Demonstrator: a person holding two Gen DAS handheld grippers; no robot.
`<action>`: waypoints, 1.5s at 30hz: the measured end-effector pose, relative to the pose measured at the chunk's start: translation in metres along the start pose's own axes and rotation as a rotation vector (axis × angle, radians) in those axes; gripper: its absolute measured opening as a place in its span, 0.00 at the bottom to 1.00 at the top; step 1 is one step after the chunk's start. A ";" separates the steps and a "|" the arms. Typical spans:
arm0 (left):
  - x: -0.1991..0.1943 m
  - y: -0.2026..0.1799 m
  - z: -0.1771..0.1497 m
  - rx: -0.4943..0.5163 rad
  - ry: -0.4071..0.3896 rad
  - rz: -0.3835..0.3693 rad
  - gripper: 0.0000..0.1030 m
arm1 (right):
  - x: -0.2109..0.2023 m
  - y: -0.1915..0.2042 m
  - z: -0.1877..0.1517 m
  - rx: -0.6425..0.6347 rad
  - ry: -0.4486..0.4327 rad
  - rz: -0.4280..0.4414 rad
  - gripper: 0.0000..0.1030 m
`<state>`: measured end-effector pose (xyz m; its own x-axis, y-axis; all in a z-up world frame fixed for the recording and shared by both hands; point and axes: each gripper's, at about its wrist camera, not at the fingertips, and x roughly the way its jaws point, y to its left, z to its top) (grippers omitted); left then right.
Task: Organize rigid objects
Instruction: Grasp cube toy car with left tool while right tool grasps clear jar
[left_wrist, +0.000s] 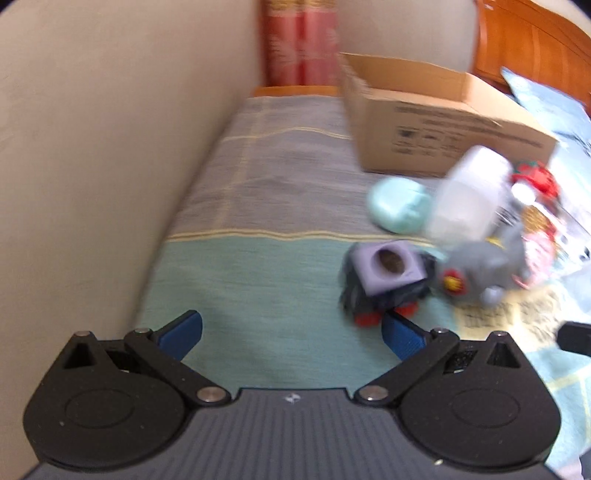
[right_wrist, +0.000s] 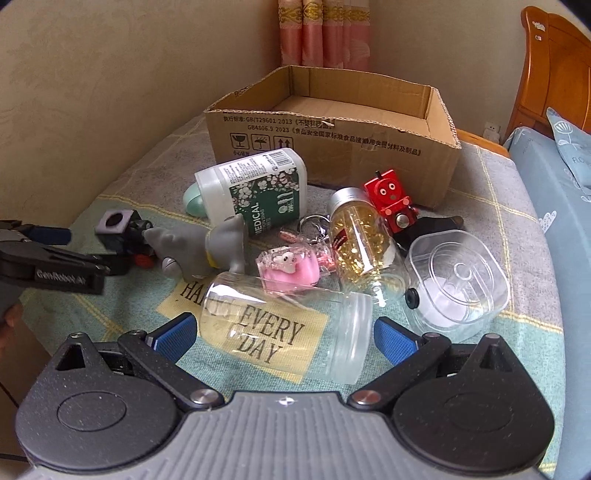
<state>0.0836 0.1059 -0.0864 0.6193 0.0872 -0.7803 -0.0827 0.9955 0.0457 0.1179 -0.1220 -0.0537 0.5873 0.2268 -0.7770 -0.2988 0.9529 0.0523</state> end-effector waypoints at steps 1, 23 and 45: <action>0.000 0.006 0.000 -0.019 0.002 0.030 0.99 | 0.000 -0.001 0.000 -0.001 -0.001 -0.001 1.00; 0.007 -0.025 -0.004 0.096 -0.011 -0.157 1.00 | 0.017 0.013 0.005 -0.002 0.010 -0.109 1.00; 0.004 -0.019 0.004 0.151 -0.125 -0.269 0.53 | 0.014 0.005 0.003 0.006 -0.021 -0.136 0.93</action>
<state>0.0911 0.0874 -0.0881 0.6953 -0.1854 -0.6944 0.2079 0.9767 -0.0525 0.1264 -0.1137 -0.0623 0.6376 0.0995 -0.7639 -0.2109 0.9763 -0.0489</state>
